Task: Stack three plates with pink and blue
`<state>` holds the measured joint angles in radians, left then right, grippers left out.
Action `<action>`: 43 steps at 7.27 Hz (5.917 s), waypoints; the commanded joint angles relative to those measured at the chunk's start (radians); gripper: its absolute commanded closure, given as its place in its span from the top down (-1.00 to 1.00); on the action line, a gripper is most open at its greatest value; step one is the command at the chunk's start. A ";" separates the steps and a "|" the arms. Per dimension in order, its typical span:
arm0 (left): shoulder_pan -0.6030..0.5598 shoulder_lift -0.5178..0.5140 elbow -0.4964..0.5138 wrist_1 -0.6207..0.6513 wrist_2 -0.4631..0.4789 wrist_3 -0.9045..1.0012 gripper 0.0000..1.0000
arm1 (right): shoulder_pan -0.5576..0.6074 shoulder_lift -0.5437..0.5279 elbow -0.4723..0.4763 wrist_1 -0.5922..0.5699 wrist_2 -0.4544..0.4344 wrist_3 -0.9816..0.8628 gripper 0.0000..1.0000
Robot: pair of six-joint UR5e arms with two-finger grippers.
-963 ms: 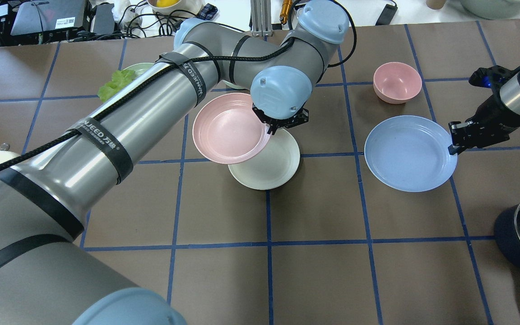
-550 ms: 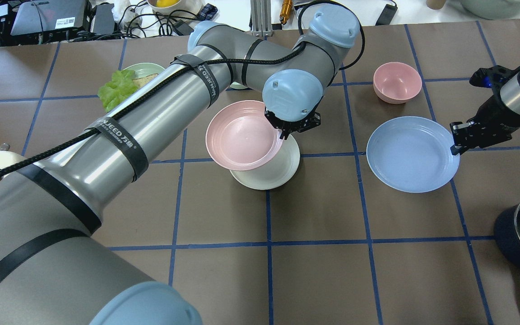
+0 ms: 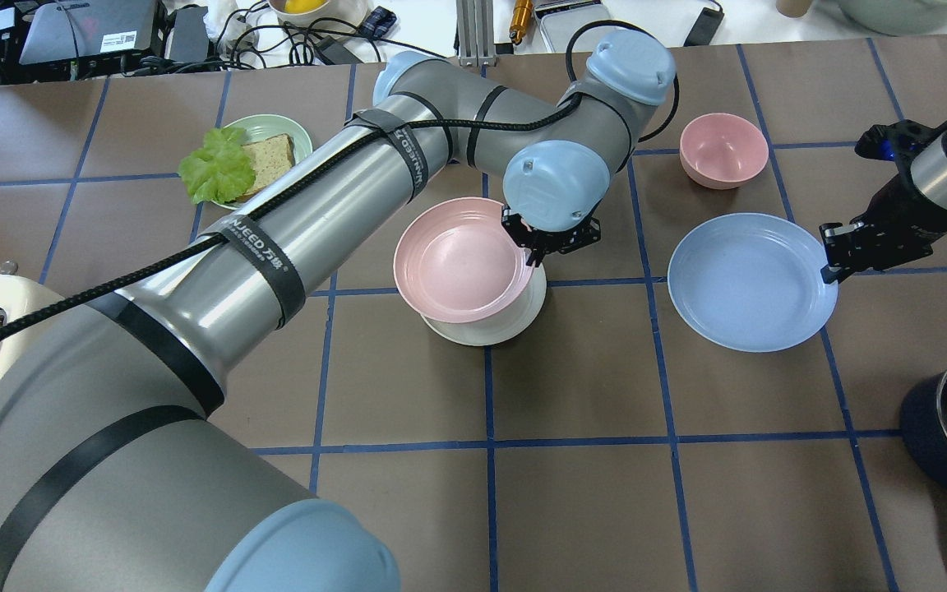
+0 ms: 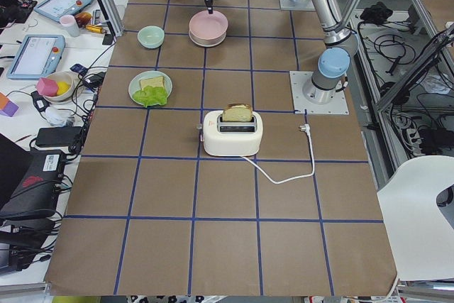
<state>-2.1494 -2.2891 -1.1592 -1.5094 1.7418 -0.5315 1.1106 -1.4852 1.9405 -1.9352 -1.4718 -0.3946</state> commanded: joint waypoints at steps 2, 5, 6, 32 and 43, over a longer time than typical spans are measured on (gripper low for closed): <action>-0.004 -0.026 0.001 0.003 -0.002 -0.007 -1.00 | 0.000 -0.001 0.000 -0.004 -0.005 -0.001 -1.00; -0.004 -0.050 0.012 0.017 -0.002 -0.008 -1.00 | 0.000 -0.001 0.000 -0.007 -0.005 -0.001 -1.00; -0.004 -0.056 0.022 0.017 -0.002 -0.008 -1.00 | 0.000 -0.006 0.002 -0.004 -0.002 0.000 -1.00; 0.428 0.474 0.031 -0.414 -0.060 0.329 0.75 | 0.686 0.227 -0.120 -0.171 0.004 0.910 -1.00; 0.470 0.770 -0.425 -0.069 -0.177 0.450 1.00 | 0.536 0.068 -0.414 0.241 -0.067 0.471 1.00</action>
<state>-1.6829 -1.5352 -1.5566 -1.6008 1.6088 -0.0903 1.6686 -1.3575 1.5319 -1.7427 -1.5387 0.1821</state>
